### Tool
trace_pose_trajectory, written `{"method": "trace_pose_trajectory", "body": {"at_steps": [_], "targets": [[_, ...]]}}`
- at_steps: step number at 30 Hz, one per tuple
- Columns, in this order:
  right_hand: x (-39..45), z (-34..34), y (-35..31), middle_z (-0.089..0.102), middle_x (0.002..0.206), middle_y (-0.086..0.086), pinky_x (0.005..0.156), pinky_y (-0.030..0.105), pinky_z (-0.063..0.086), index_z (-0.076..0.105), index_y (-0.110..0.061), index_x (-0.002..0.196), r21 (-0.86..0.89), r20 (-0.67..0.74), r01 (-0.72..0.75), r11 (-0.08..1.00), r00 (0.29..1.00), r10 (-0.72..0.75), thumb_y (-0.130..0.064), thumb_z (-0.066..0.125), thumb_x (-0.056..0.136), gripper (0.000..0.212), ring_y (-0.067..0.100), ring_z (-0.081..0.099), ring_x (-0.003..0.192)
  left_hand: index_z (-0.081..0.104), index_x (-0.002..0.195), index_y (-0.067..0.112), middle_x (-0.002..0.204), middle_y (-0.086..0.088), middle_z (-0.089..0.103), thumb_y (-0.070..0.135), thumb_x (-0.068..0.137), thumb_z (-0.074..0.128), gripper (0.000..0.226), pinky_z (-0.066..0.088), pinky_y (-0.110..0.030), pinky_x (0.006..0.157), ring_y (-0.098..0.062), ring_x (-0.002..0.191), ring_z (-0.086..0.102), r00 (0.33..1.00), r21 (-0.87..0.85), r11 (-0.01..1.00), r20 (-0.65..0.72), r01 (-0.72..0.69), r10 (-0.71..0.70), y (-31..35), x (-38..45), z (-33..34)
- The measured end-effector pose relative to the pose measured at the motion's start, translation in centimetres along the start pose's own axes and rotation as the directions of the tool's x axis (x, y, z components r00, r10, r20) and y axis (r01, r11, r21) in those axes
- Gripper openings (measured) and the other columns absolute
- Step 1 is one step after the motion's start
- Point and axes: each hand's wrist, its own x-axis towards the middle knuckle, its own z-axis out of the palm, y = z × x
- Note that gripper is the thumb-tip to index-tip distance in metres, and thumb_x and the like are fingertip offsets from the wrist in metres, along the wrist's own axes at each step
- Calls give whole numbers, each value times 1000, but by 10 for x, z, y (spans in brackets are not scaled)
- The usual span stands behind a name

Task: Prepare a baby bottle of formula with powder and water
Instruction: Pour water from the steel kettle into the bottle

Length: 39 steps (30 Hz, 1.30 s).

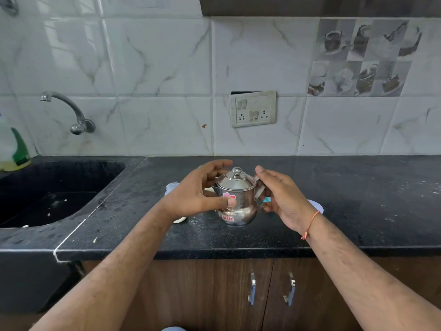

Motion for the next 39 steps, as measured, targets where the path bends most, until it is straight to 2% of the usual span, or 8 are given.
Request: {"method": "trace_pose_trajectory", "body": {"at_steps": [11, 16, 19, 22, 24, 27, 33, 39], "targets": [[-2, 25, -16, 36, 64, -4, 47, 24, 25, 49, -23, 70, 180, 47, -27, 983, 999, 19, -31, 62, 105, 39, 10, 27, 52, 37, 168, 23, 146, 7, 71, 3, 80, 96, 107, 60, -35, 105, -15, 136, 67, 1000, -9, 1000, -11, 0, 0, 1, -15, -26], [-1, 23, -4, 36, 60, -6, 46, 23, 23, 53, -25, 59, 214, -50, -13, 977, 998, 24, -28, 60, 106, 47, 7, 29, 48, 61, 146, 30, 138, 9, 70, 28, 78, 89, 73, 58, -42, 103, -13, 130, 65, 873, 39, 989, -466, -144, 145, -28, -41, -41], [-2, 18, 2, 34, 57, -6, 44, 22, 22, 48, -25, 61, 223, -135, -28, 974, 989, 60, -26, 62, 105, 46, 7, 29, 46, 51, 154, 31, 155, 11, 55, 35, 82, 83, 79, 51, -41, 113, -8, 137, 55, 753, 19, 992, -653, 121, -79, -63, -48, -43], [-3, 13, 6, 36, 51, -9, 43, 22, 20, 49, -25, 61, 172, -220, -36, 984, 973, 74, -26, 62, 105, 45, 6, 30, 43, 37, 166, 26, 161, 4, 54, 39, 76, 89, 105, 48, -47, 121, -14, 142, 57, 789, -42, 921, -501, 387, -355, -95, -53, -44], [-3, 10, 7, 38, 50, -9, 41, 21, 20, 51, -24, 65, 130, -262, -38, 991, 962, 71, -30, 63, 104, 42, 6, 32, 43, 53, 155, 23, 142, 8, 71, 42, 73, 89, 91, 55, -47, 114, -11, 126, 70, 803, 10, 896, -448, 444, -393, -106, -53, -41], [-2, 6, 7, 43, 51, -9, 38, 19, 26, 52, -25, 65, 76, -324, -41, 996, 944, 63, -33, 65, 103, 41, 6, 36, 43, 75, 129, 26, 114, 14, 82, 29, 84, 91, 47, 61, -43, 106, -6, 106, 78, 848, 108, 905, -410, 410, -336, -102, -50, -30], [3, 2, 2, 49, 55, -9, 51, 25, 32, 55, -23, 65, -23, -370, -55, 998, 928, 43, -36, 67, 101, 40, 11, 42, 53, 79, 125, 25, 111, 18, 84, 27, 84, 96, 45, 60, -29, 105, 2, 104, 78, 955, 125, 956, -168, 267, -245, -87, -41, 3], [17, 0, 1, 47, 63, -2, 59, 29, 31, 57, -24, 65, -126, -378, -39, 991, 926, -11, -30, 69, 95, 33, 17, 41, 63, 78, 127, 29, 112, 21, 83, 29, 82, 98, 49, 59, -32, 109, 4, 107, 78, 958, 93, 961, -148, 259, -244, -96, -39, 9]]}}
